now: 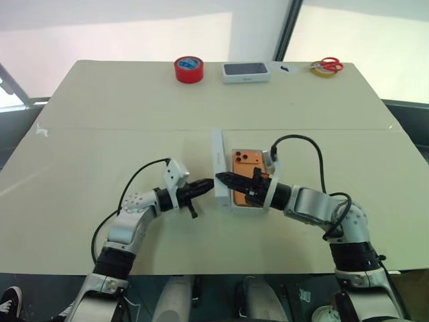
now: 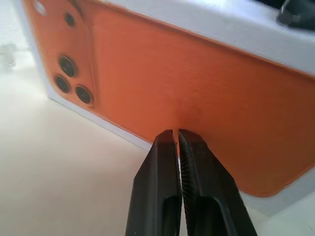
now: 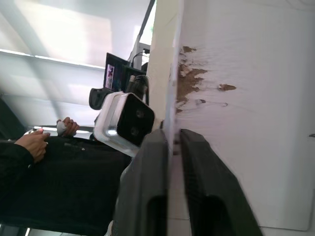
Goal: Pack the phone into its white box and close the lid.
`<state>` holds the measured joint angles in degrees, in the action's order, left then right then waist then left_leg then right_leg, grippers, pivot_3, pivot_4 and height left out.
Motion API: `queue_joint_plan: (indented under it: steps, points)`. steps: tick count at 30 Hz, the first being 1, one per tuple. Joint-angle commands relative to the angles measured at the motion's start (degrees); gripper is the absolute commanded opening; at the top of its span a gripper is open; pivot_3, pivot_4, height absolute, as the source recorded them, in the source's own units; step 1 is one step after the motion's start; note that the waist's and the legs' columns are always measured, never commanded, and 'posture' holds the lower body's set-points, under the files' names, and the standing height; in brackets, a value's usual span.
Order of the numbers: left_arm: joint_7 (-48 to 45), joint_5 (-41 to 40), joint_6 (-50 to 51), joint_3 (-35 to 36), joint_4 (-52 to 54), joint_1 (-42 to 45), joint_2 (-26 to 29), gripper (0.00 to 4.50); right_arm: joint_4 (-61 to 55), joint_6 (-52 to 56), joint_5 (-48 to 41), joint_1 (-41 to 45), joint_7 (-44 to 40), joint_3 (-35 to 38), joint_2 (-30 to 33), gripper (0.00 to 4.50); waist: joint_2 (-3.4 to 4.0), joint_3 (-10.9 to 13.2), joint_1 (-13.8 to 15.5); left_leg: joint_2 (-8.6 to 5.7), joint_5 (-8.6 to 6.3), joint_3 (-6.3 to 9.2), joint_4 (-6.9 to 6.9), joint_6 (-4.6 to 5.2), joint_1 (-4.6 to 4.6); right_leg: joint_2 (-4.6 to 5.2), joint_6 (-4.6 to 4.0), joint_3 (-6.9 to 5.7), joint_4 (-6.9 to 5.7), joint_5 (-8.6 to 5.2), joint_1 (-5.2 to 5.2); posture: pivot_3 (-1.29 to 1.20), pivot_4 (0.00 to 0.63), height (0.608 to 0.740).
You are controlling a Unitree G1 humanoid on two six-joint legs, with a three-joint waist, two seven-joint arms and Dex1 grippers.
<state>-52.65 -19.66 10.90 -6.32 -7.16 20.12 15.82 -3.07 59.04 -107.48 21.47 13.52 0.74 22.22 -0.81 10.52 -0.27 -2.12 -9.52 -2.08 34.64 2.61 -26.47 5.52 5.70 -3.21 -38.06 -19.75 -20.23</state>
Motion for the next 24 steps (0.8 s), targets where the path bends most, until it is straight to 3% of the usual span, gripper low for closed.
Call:
queue_joint_plan:
  steps: [1, 7, 9, 14, 17, 20, 24]
  points:
    - [-0.7, -0.4, -0.1, -2.2, 1.1, 3.2, -2.6, 0.17, 0.2, 1.4, 5.8, 2.2, -4.8, 0.5, 3.2, 2.4, 0.01, 0.0, 0.0, 0.0, -0.05, 0.0, 0.09, 0.07, -0.03, 0.0, 0.0, 0.0, 0.0, 0.0, 0.0, 0.0, 0.15, 0.735]
    - [-0.9, 0.4, 0.3, -4.0, -1.4, 6.5, -6.2, 0.17, 5.6, 1.2, 25.7, 9.5, -22.9, 1.1, 14.0, 2.4, 0.03, 0.0, 1.0, -0.02, -0.23, -0.02, 0.53, 0.36, -0.11, 0.01, 0.1, -0.02, 0.04, 0.05, -0.04, 0.0, 0.15, 0.735]
    - [-0.6, 0.8, 0.2, -4.7, -2.3, 7.4, -7.5, 0.17, 8.4, -2.2, 32.5, 11.1, -28.0, 2.5, 17.3, 2.4, 0.02, 0.0, 1.2, -0.03, -0.26, -0.02, 0.55, 0.41, -0.13, 0.02, 0.11, -0.02, 0.08, 0.06, -0.02, 0.0, 0.15, 0.735]
    - [-0.9, 1.0, 1.3, -5.8, -2.4, 7.1, -8.0, 0.17, 4.2, -14.6, 53.7, 8.1, -41.2, -2.9, 23.7, 2.4, 0.04, 0.0, 0.9, -0.05, -0.26, -0.04, 0.65, 0.44, -0.63, 0.02, 0.24, -0.03, 0.07, 0.13, -0.23, 0.0, 0.15, 0.735]
    - [-1.2, 1.3, 1.7, -5.7, -0.8, 5.9, -6.1, 0.17, 2.4, -24.1, 67.4, 6.1, -43.5, -7.2, 25.0, 1.58, 0.05, 0.0, 0.5, -0.03, -0.24, -0.04, 0.65, 0.41, -0.59, -0.01, 0.25, -0.04, 0.02, 0.14, -0.22, 0.0, 0.15, 0.735]
    - [-1.4, 0.7, 2.4, -4.4, 0.2, 5.7, -4.1, 0.17, 2.3, -28.3, 74.0, 4.8, -44.5, -7.8, 23.8, 0.12, 0.05, 0.0, 0.6, -0.03, -0.21, -0.04, 0.65, 0.37, -0.54, -0.02, 0.26, -0.04, -0.04, 0.14, -0.21, 0.0, 0.15, 0.735]
    - [-2.0, 0.5, 3.3, -3.2, 0.9, 5.2, -0.7, 0.17, 2.5, -31.4, 79.2, 4.4, -44.7, -6.5, 21.9, 0.05, 0.05, 0.0, 0.9, -0.03, -0.2, -0.03, 0.67, 0.33, -0.55, 0.0, 0.25, -0.04, -0.02, 0.14, -0.21, 0.0, 0.15, 0.735]
